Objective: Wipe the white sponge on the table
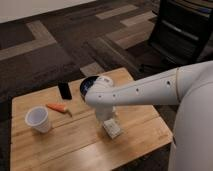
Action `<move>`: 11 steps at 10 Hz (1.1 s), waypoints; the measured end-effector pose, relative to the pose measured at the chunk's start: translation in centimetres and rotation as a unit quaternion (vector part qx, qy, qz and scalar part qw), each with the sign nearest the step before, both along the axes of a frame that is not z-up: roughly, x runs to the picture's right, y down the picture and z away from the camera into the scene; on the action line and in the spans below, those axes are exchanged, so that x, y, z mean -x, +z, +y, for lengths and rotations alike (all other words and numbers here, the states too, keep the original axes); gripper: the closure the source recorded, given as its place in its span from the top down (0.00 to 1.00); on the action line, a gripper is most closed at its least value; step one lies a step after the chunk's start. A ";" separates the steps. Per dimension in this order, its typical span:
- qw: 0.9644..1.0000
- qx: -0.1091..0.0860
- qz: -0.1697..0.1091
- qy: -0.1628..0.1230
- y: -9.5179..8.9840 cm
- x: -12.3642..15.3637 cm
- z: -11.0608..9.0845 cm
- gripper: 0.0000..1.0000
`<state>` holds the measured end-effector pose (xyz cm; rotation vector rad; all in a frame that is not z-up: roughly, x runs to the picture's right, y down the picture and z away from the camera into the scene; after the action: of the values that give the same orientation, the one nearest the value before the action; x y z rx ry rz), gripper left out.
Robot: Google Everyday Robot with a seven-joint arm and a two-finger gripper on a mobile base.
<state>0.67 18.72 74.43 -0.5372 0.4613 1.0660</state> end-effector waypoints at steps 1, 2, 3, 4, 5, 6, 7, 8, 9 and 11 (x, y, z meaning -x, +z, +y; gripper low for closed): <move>1.000 -0.001 -0.005 0.003 0.4 0.0 0.2 0.65; 1.000 -0.001 -0.013 0.008 0.7 0.0 0.5 0.65; 1.000 -0.002 -0.018 0.012 1.1 -0.3 0.8 0.65; 1.000 -0.002 -0.020 0.015 1.2 -0.6 1.0 0.65; 1.000 -0.003 -0.024 0.019 1.5 -1.0 1.3 0.65; 0.999 -0.002 -0.026 0.022 1.7 -1.5 1.7 0.65; 0.999 -0.002 -0.026 0.025 1.8 -1.9 1.8 0.65; 0.999 -0.003 -0.026 0.025 1.9 -2.1 1.9 0.64; 0.999 -0.002 -0.026 0.025 1.9 -2.4 2.0 0.57; 0.999 0.001 -0.028 0.019 1.7 -2.4 2.0 0.31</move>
<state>3.11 20.75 76.09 -0.5777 0.4037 1.0847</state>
